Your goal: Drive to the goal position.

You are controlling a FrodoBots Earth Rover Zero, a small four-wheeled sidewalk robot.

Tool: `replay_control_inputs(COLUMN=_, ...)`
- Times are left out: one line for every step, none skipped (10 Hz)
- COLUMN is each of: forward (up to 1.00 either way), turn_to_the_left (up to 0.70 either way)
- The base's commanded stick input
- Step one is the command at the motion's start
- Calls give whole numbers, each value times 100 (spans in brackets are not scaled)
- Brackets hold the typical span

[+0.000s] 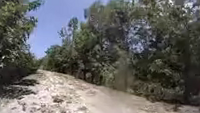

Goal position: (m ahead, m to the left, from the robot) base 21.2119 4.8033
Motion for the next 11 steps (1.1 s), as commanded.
replay_control_inputs(forward=85, turn_to_the_left=34)
replay_control_inputs(forward=85, turn_to_the_left=34)
replay_control_inputs(forward=85, turn_to_the_left=34)
replay_control_inputs(forward=85, turn_to_the_left=23)
replay_control_inputs(forward=85, turn_to_the_left=0)
replay_control_inputs(forward=85, turn_to_the_left=0)
replay_control_inputs(forward=85, turn_to_the_left=0)
replay_control_inputs(forward=85, turn_to_the_left=0)
replay_control_inputs(forward=85, turn_to_the_left=0)
replay_control_inputs(forward=85, turn_to_the_left=0)
replay_control_inputs(forward=85, turn_to_the_left=0)
